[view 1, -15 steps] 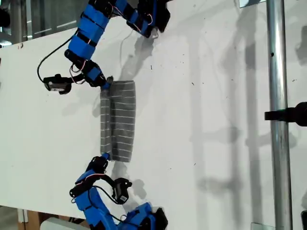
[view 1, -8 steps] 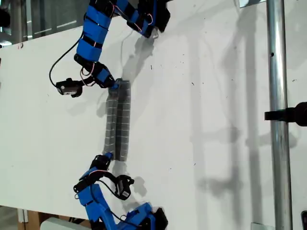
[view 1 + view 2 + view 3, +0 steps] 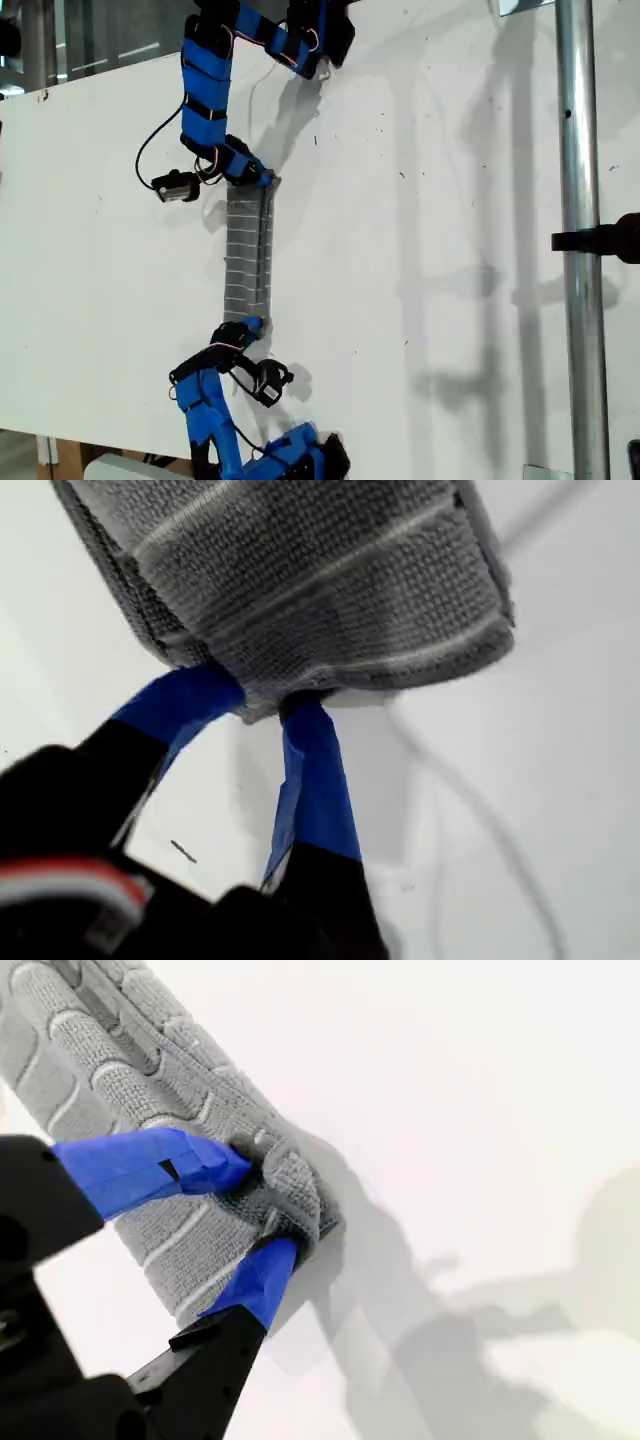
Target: Grasp corners of a towel and fold twice.
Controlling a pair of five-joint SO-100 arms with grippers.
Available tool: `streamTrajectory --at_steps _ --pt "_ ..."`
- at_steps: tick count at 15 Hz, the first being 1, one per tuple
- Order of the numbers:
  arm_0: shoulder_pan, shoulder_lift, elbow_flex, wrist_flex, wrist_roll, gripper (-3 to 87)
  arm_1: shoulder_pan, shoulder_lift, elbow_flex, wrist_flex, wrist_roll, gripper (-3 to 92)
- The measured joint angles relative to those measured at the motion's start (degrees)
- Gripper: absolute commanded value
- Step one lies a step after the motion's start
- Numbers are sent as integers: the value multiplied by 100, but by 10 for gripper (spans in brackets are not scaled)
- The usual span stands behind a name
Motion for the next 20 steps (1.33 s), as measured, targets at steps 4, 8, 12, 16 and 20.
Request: streamTrajectory --at_steps 4,8,12,16,20 --pt "439 1758 -483 1072 -70 235 308 2074 510 914 105 349" --pt "475 4834 1573 642 -360 156 747 5115 2224 1063 861 401" --pt "1573 8077 4315 -501 -809 128 773 5493 3428 18 1881 448" --pt "2804 11197 6495 -431 -1547 120 668 3937 3489 -1802 2646 436" --pt "3401 11408 6680 -387 -1854 117 378 1881 2566 -2399 3164 407"
